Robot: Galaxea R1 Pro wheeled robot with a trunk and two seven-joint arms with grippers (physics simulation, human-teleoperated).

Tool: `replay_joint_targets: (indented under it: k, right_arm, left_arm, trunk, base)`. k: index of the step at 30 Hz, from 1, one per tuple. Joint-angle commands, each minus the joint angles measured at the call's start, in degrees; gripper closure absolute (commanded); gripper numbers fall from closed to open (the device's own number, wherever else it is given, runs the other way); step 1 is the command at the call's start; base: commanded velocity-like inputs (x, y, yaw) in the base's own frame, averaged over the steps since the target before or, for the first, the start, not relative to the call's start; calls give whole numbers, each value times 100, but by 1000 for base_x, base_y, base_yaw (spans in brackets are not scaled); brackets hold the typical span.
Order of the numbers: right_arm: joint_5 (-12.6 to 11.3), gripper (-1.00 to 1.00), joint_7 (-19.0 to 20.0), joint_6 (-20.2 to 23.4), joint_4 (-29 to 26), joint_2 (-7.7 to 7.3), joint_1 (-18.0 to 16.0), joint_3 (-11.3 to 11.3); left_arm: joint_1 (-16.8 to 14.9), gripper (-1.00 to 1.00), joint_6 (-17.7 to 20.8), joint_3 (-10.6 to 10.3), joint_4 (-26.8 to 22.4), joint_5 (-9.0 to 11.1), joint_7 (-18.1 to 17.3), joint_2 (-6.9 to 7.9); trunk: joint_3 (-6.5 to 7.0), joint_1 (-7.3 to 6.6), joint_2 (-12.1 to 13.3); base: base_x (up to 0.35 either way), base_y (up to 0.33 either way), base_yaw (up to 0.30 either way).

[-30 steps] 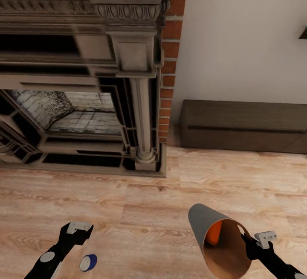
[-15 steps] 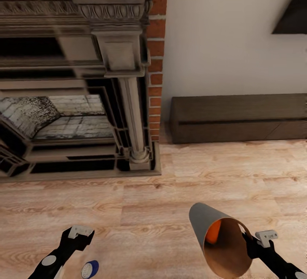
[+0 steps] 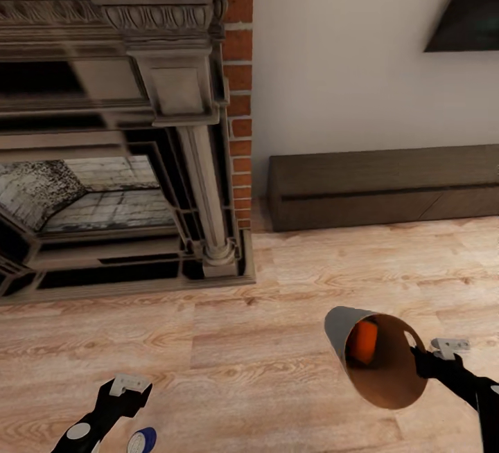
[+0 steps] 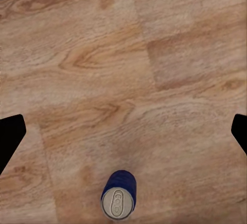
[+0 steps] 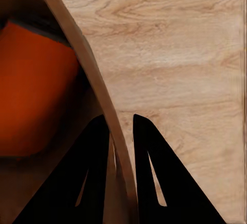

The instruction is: Put the three can of soda from the living room inside the tash can in the kitchen.

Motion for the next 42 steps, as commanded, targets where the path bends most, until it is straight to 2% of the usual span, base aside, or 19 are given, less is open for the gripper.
replay_joint_targets:
  k: [1,3,7,8,9,10,11,13,15,16,17,18,22,24,27,33,37,42]
  right_arm:
    - [-11,100,90,206,-122,-1,-31,21]
    - [8,100,209,858,-634,-5,-125,192]
    - [30,100,347,1785,-1461,-11,-286,575]
    - [39,100,442,2244,-1781,-42,-347,767]
    - [42,100,495,2461,-1929,-77,-375,876]
    - [46,100,596,2847,-2198,-182,-419,1122]
    - [48,100,638,3008,-2313,-245,-438,1248]
    - [41,100,752,3535,-2634,-533,-484,1629]
    - [38,100,780,3765,-2724,-657,-516,1731]
    - [41,100,801,3949,-2782,-778,-610,1797]
    - [42,100,809,4020,-2802,-836,-669,1822]
    - [48,100,823,4160,-2842,-990,-839,1870]
    - [53,100,833,4389,-2871,-1240,-1091,1909]
    - [43,100,842,4741,-2876,-1572,-1250,1935]
    - [36,100,847,4888,-2876,-1790,-1354,2081]
    - [48,100,856,4960,-2876,-1895,-1681,2245]
    - [60,100,858,4968,-2876,-1920,-1745,2321]
    - [63,100,858,4969,-2876,-1923,-1755,2402]
  left_arm:
    - [1,-100,-3,1,-1,0,5,0]
    - [1,-100,-16,5,0,9,20,0]
    - [1,-100,-14,9,0,23,21,0]
    - [1,-100,-9,9,2,23,18,1]
    - [1,-100,-6,10,3,23,11,2]
    - [1,-100,0,15,4,26,-1,4]
    - [1,-100,2,17,3,27,-5,4]
    - [1,-100,7,33,1,34,-15,6]
    - [1,-100,8,41,1,36,-18,6]
    - [1,-100,8,46,3,36,-25,6]
    - [1,-100,8,47,4,35,-28,6]
    - [1,-100,10,42,6,23,-29,6]
    - [1,-100,29,45,61,11,-10,7]
    - [-27,-100,129,54,251,24,-11,32]
    - [-58,-100,412,56,388,25,-20,39]
    - [-70,-100,776,56,453,33,-21,56]
    - [-70,-100,815,72,452,54,-17,66]
    - [-61,-100,773,87,432,77,-20,41]
  trunk:
    - [-1,0,0]
    - [-2,0,0]
    - [-38,44,-80]
    - [-56,66,-120]
    - [-74,88,-161]
    - [-92,110,-201]
    - [-110,132,-241]
    - [-146,176,-321]
    - [-183,219,-401]
    - [-205,241,-441]
    - [-227,263,-481]
    - [-252,285,-522]
    - [-355,373,-682]
    - [-408,417,-762]
    - [-489,483,-882]
    - [-650,615,-1123]
    - [-758,703,-1284]
    - [-803,703,-1284]
  base:
    - [0,0,-16]
    - [0,0,-8]
    - [0,0,-3]
    - [0,0,-1]
    - [0,0,-1]
    - [0,0,0]
    - [0,0,0]
    - [0,0,0]
    - [0,0,0]
    - [0,0,0]
    - [0,0,0]
    - [0,0,0]
    - [0,0,0]
    - [0,0,0]
    - [0,0,0]
    - [0,0,0]
    - [0,0,0]
    - [0,0,0]
